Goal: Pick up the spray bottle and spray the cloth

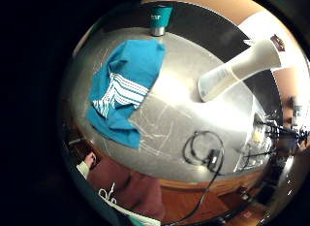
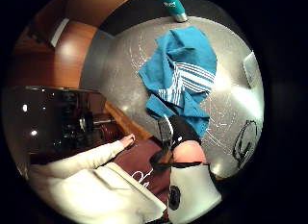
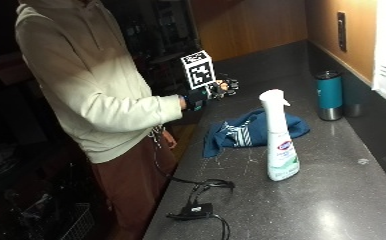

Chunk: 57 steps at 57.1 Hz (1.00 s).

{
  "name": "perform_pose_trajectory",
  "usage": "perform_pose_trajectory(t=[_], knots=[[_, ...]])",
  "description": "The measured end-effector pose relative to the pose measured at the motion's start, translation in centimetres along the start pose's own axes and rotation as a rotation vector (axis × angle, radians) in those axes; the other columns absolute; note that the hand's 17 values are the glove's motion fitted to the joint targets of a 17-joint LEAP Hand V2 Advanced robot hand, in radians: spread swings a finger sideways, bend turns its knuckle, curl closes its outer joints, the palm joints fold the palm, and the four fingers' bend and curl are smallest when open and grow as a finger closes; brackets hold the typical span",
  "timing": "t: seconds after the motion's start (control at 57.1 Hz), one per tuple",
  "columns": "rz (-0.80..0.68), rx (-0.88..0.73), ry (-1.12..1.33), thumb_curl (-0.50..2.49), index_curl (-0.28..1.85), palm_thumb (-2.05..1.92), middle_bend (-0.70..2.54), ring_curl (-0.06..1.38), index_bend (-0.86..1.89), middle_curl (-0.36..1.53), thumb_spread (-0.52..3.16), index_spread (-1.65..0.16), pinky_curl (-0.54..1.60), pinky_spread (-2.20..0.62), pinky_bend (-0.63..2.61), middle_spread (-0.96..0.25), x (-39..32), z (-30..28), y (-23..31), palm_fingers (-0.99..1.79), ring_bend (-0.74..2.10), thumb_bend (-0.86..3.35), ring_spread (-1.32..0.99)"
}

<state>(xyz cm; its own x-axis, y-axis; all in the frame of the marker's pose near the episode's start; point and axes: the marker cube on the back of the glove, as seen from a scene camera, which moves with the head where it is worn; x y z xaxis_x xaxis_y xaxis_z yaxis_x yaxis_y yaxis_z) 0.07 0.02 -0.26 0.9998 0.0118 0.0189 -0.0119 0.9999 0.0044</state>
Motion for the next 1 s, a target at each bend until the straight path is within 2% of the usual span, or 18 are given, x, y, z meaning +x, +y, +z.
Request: perform_pose_trajectory(t=[0.123, 0.28, 0.543, 0.998], knots=[[-0.004, 0.002, -0.007, 0.17, 0.14, 0.58, 0.18, 0.08, 0.22, 0.1, 0.64, -0.33, 0.14, 0.17, 0.33, -0.06, 0.2, -0.4, 0.2, 0.22, 0.23, 0.27, 0.03], [0.018, 0.014, 0.007, 0.23, 0.21, 0.63, 0.18, 0.12, 0.2, 0.15, 0.82, -0.39, 0.19, 0.21, 0.33, -0.07, -0.2, -0.8, 0.6, 0.2, 0.23, 0.19, 0.04], [0.02, 0.045, 0.027, 0.29, 0.27, 0.69, 0.18, 0.17, 0.18, 0.21, 0.91, -0.42, 0.25, 0.22, 0.32, -0.07, 0.0, -0.9, 0.9, 0.17, 0.23, 0.07, 0.05], [0.111, 0.344, -0.139, 0.35, 0.29, 0.74, 0.18, 0.23, 0.16, 0.27, 0.94, -0.41, 0.3, 0.22, 0.3, -0.08, 3.7, -3.2, 2.9, 0.2, 0.26, -0.03, 0.03]])
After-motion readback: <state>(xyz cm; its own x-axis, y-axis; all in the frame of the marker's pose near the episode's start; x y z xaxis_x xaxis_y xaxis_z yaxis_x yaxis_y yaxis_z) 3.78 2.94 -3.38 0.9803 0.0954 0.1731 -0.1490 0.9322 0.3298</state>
